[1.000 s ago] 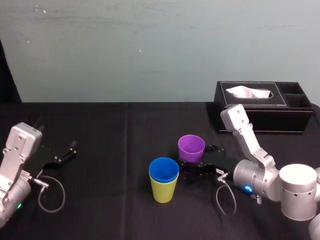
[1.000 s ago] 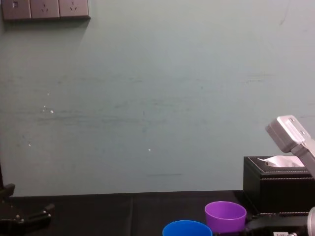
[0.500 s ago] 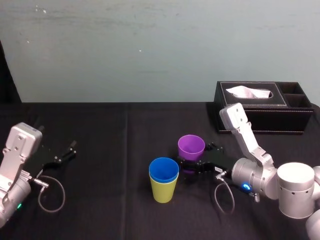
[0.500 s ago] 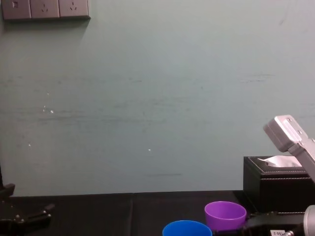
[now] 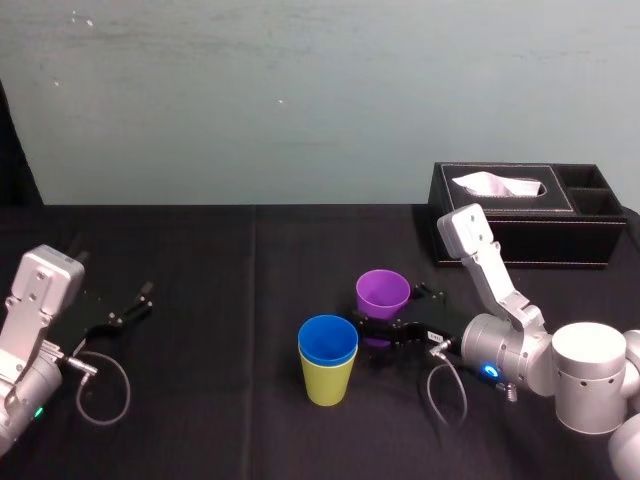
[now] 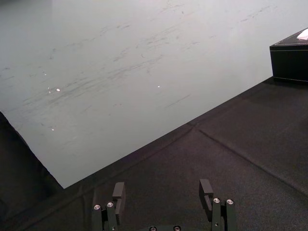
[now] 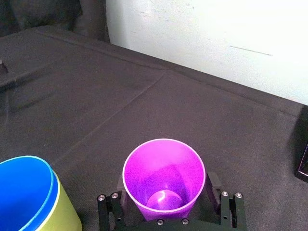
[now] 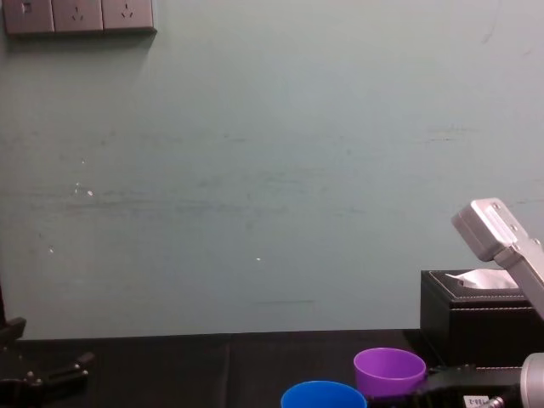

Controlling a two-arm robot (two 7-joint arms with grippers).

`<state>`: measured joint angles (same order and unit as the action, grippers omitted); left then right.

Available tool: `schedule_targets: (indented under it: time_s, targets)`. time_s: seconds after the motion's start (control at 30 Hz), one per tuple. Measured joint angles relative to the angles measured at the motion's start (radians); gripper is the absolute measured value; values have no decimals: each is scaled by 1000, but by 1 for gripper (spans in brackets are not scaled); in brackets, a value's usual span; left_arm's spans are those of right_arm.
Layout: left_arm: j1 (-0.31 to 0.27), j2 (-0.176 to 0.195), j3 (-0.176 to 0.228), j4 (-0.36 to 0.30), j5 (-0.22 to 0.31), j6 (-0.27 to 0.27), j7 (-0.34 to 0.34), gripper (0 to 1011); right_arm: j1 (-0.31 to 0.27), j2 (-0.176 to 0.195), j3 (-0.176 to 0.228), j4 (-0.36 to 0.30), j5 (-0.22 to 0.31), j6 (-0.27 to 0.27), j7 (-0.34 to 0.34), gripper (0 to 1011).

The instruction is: Stack the three plastic cups sequentially using one hand.

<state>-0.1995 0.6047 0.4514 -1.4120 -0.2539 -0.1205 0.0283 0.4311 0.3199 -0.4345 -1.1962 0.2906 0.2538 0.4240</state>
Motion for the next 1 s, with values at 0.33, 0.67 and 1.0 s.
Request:
schedule_targets:
  time_s: [0.33,0.67,1.0]
  targets:
    - [0,0,0,0,0,0,0,1001,-2,1,0,-3,0,1,0,934]
    - [0,0,0,0,0,0,0,1000,-3,2,0,-4,1,2,-1,735]
    - [0,0,0,0,0,0,0,1000,-10,23,0,-48,0,22,2,723]
